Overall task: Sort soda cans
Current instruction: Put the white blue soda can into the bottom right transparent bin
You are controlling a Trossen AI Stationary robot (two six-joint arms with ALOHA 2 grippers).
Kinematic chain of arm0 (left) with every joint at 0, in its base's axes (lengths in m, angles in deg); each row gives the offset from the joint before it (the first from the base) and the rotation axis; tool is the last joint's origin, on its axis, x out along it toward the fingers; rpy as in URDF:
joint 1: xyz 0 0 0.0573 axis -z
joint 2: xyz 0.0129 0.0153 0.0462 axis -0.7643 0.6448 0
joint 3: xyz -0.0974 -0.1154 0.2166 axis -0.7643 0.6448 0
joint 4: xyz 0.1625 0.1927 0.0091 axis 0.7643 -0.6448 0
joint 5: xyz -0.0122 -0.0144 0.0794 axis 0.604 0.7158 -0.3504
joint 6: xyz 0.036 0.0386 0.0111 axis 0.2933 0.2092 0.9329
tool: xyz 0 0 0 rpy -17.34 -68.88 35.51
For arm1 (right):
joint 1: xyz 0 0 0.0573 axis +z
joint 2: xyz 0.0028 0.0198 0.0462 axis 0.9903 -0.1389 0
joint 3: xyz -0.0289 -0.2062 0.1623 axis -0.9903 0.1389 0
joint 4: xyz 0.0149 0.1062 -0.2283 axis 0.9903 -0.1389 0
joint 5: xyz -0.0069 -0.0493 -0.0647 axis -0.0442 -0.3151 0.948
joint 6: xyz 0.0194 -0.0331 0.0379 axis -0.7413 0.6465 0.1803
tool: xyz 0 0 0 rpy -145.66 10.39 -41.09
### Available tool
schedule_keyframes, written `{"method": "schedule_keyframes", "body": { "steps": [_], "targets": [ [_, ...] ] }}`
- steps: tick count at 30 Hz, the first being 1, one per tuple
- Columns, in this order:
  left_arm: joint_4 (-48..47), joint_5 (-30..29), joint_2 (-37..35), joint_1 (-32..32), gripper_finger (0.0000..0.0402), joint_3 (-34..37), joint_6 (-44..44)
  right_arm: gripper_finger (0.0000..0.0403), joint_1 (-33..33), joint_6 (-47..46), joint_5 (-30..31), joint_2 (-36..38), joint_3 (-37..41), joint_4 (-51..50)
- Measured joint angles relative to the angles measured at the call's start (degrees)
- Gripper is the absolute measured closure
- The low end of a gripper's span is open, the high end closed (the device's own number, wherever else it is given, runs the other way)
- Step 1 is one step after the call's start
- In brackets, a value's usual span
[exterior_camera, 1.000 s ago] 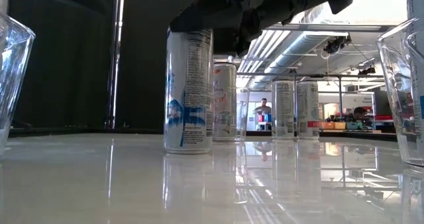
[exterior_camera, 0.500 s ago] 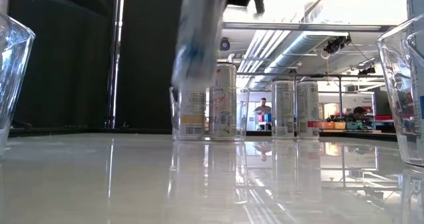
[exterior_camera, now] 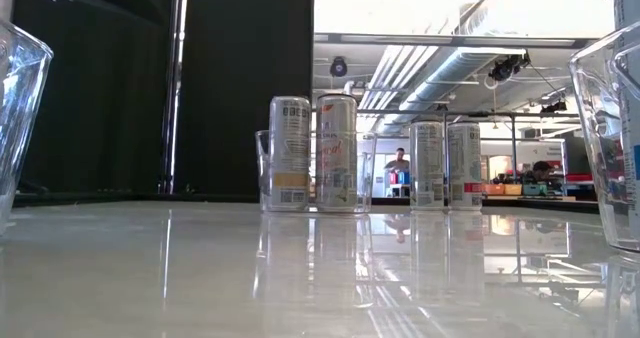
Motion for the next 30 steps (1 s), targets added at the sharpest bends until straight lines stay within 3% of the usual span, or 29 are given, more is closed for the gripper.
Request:
{"method": "schedule_keyframes", "body": {
  "steps": [3, 8, 14, 23, 30],
  "targets": [
    [0.0, 0.0, 0.0, -0.8, 0.0101, 0.0, 0.0, 0.0164, 7.8, -3.3, 0.3, 3.9, 0.0, -5.0],
    [0.0, 0.0, 0.0, -2.2, 0.0101, 0.0, 0.0, 0.0164, 20.5, -5.8, 0.6, 2.9, 0.0, -6.8],
    [0.0, 1.3, 0.0, -3.9, 0.0101, 0.0, 0.1, 0.0164, 31.0, -13.1, 11.2, -4.7, 0.0, -6.0],
    [0.0, 2.8, 0.0, -5.1, 0.0101, 0.0, 1.1, 0.0164, 32.4, -28.9, 22.1, -19.7, 0.2, -4.5],
    [0.2, 3.6, 0.0, -5.1, 0.0101, 0.0, 2.1, 0.0164, 31.1, -35.4, 24.3, -21.3, 1.7, -0.3]
  ]
}}
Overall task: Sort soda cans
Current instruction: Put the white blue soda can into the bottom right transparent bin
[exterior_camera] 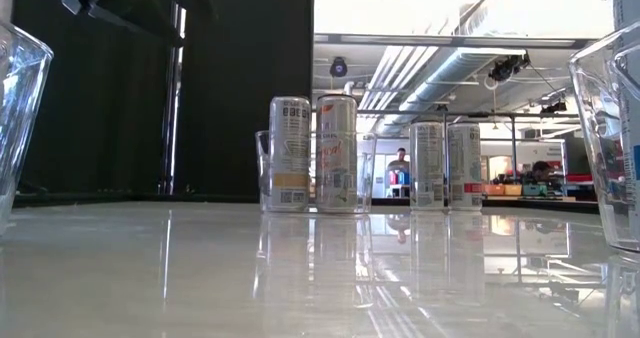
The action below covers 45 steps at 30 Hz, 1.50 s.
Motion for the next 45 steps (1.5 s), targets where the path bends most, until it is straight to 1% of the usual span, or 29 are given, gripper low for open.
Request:
{"method": "schedule_keyframes", "body": {
  "steps": [2, 5, 7, 12, 14, 18, 24, 30, 38, 45],
  "targets": [
    [0.1, 0.0, 0.0, 0.1, 0.0101, 0.0, 0.1, 0.0164, -0.8, 1.2, 0.4, -0.4, 0.4, -0.6],
    [0.7, 0.1, 0.0, 0.1, 0.0101, 0.0, 1.8, 0.0164, -1.4, 4.8, -1.0, -0.5, 1.2, -1.6],
    [0.8, 0.0, 0.0, 0.0, 0.0101, 0.0, 2.0, 0.0164, -1.9, 4.7, 0.0, 0.2, 0.2, 0.4],
    [1.2, -0.1, 0.0, -0.1, 0.0101, 0.0, 2.1, 0.0164, -2.7, 5.1, -1.0, -0.3, 0.8, -1.6],
    [1.1, 0.0, 0.0, -0.1, 0.0101, 0.0, 2.1, 0.0164, -2.5, 4.8, 0.0, 0.2, 0.5, -1.4],
    [1.4, 0.0, 0.0, -0.1, 0.0101, 0.0, 2.1, 0.0164, -2.8, 4.6, -1.3, 0.0, 0.7, -1.9],
    [1.3, 0.3, 0.0, -0.1, 0.0101, 0.0, 2.1, 0.0164, -3.4, 4.6, -0.8, 0.3, 0.7, -2.9],
    [1.4, 0.4, 0.0, -0.1, 0.0101, 0.0, 2.1, 0.0164, -4.8, 4.5, -3.8, 3.1, 0.6, -7.3],
    [1.6, 0.5, 0.0, -0.1, 0.0101, 0.0, 1.9, 0.0164, -6.2, 1.0, -13.1, 3.6, 0.6, -11.2],
    [1.7, 0.5, 0.0, -0.1, 0.0101, 0.0, 1.9, 0.0164, -7.3, -0.2, -13.9, 2.3, 1.0, -11.1]
  ]
}}
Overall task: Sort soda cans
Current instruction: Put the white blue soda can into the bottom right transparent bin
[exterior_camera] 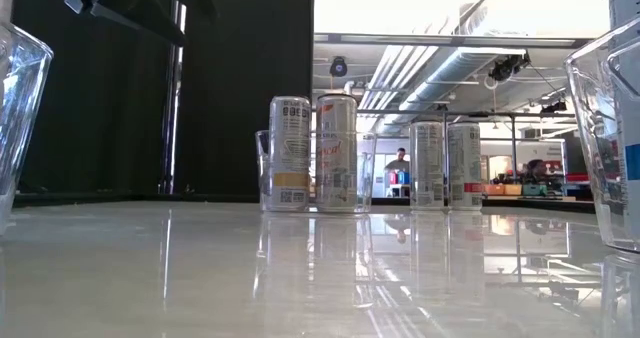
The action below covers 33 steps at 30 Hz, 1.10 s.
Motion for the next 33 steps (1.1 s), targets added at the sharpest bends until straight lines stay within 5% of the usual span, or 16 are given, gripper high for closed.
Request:
{"method": "schedule_keyframes", "body": {
  "steps": [17, 33],
  "targets": [
    [0.9, 0.0, 0.0, 0.0, 0.0101, 0.0, 0.5, 0.0164, -2.1, -10.0, -2.1, -10.3, 0.7, -4.0],
    [1.1, 0.2, 0.0, 0.0, 0.0101, 0.0, 0.6, 0.0164, -2.5, -13.3, -2.1, -12.0, 0.5, -4.2]
  ]
}}
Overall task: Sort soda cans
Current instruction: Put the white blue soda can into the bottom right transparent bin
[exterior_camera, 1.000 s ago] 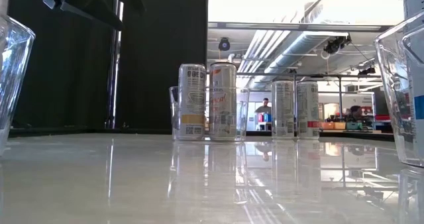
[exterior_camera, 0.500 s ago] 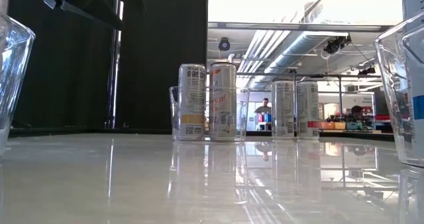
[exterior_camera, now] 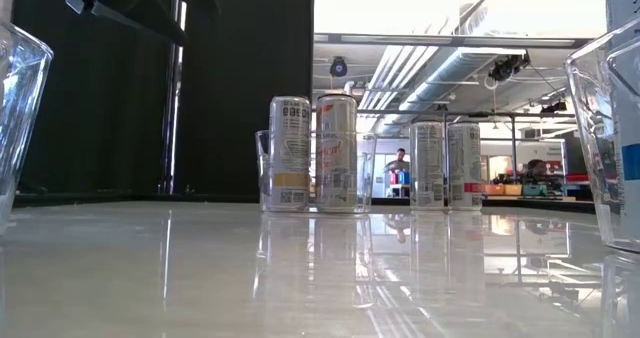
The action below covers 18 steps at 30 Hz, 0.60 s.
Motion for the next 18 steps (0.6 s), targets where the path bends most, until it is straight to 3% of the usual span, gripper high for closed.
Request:
{"method": "schedule_keyframes", "body": {
  "steps": [18],
  "targets": [
    [0.2, 0.0, 0.0, 0.0, 0.0101, 0.0, 0.0, 0.0159, 0.0, 2.5, -2.7, -1.7, 0.0, 1.6]
  ]
}}
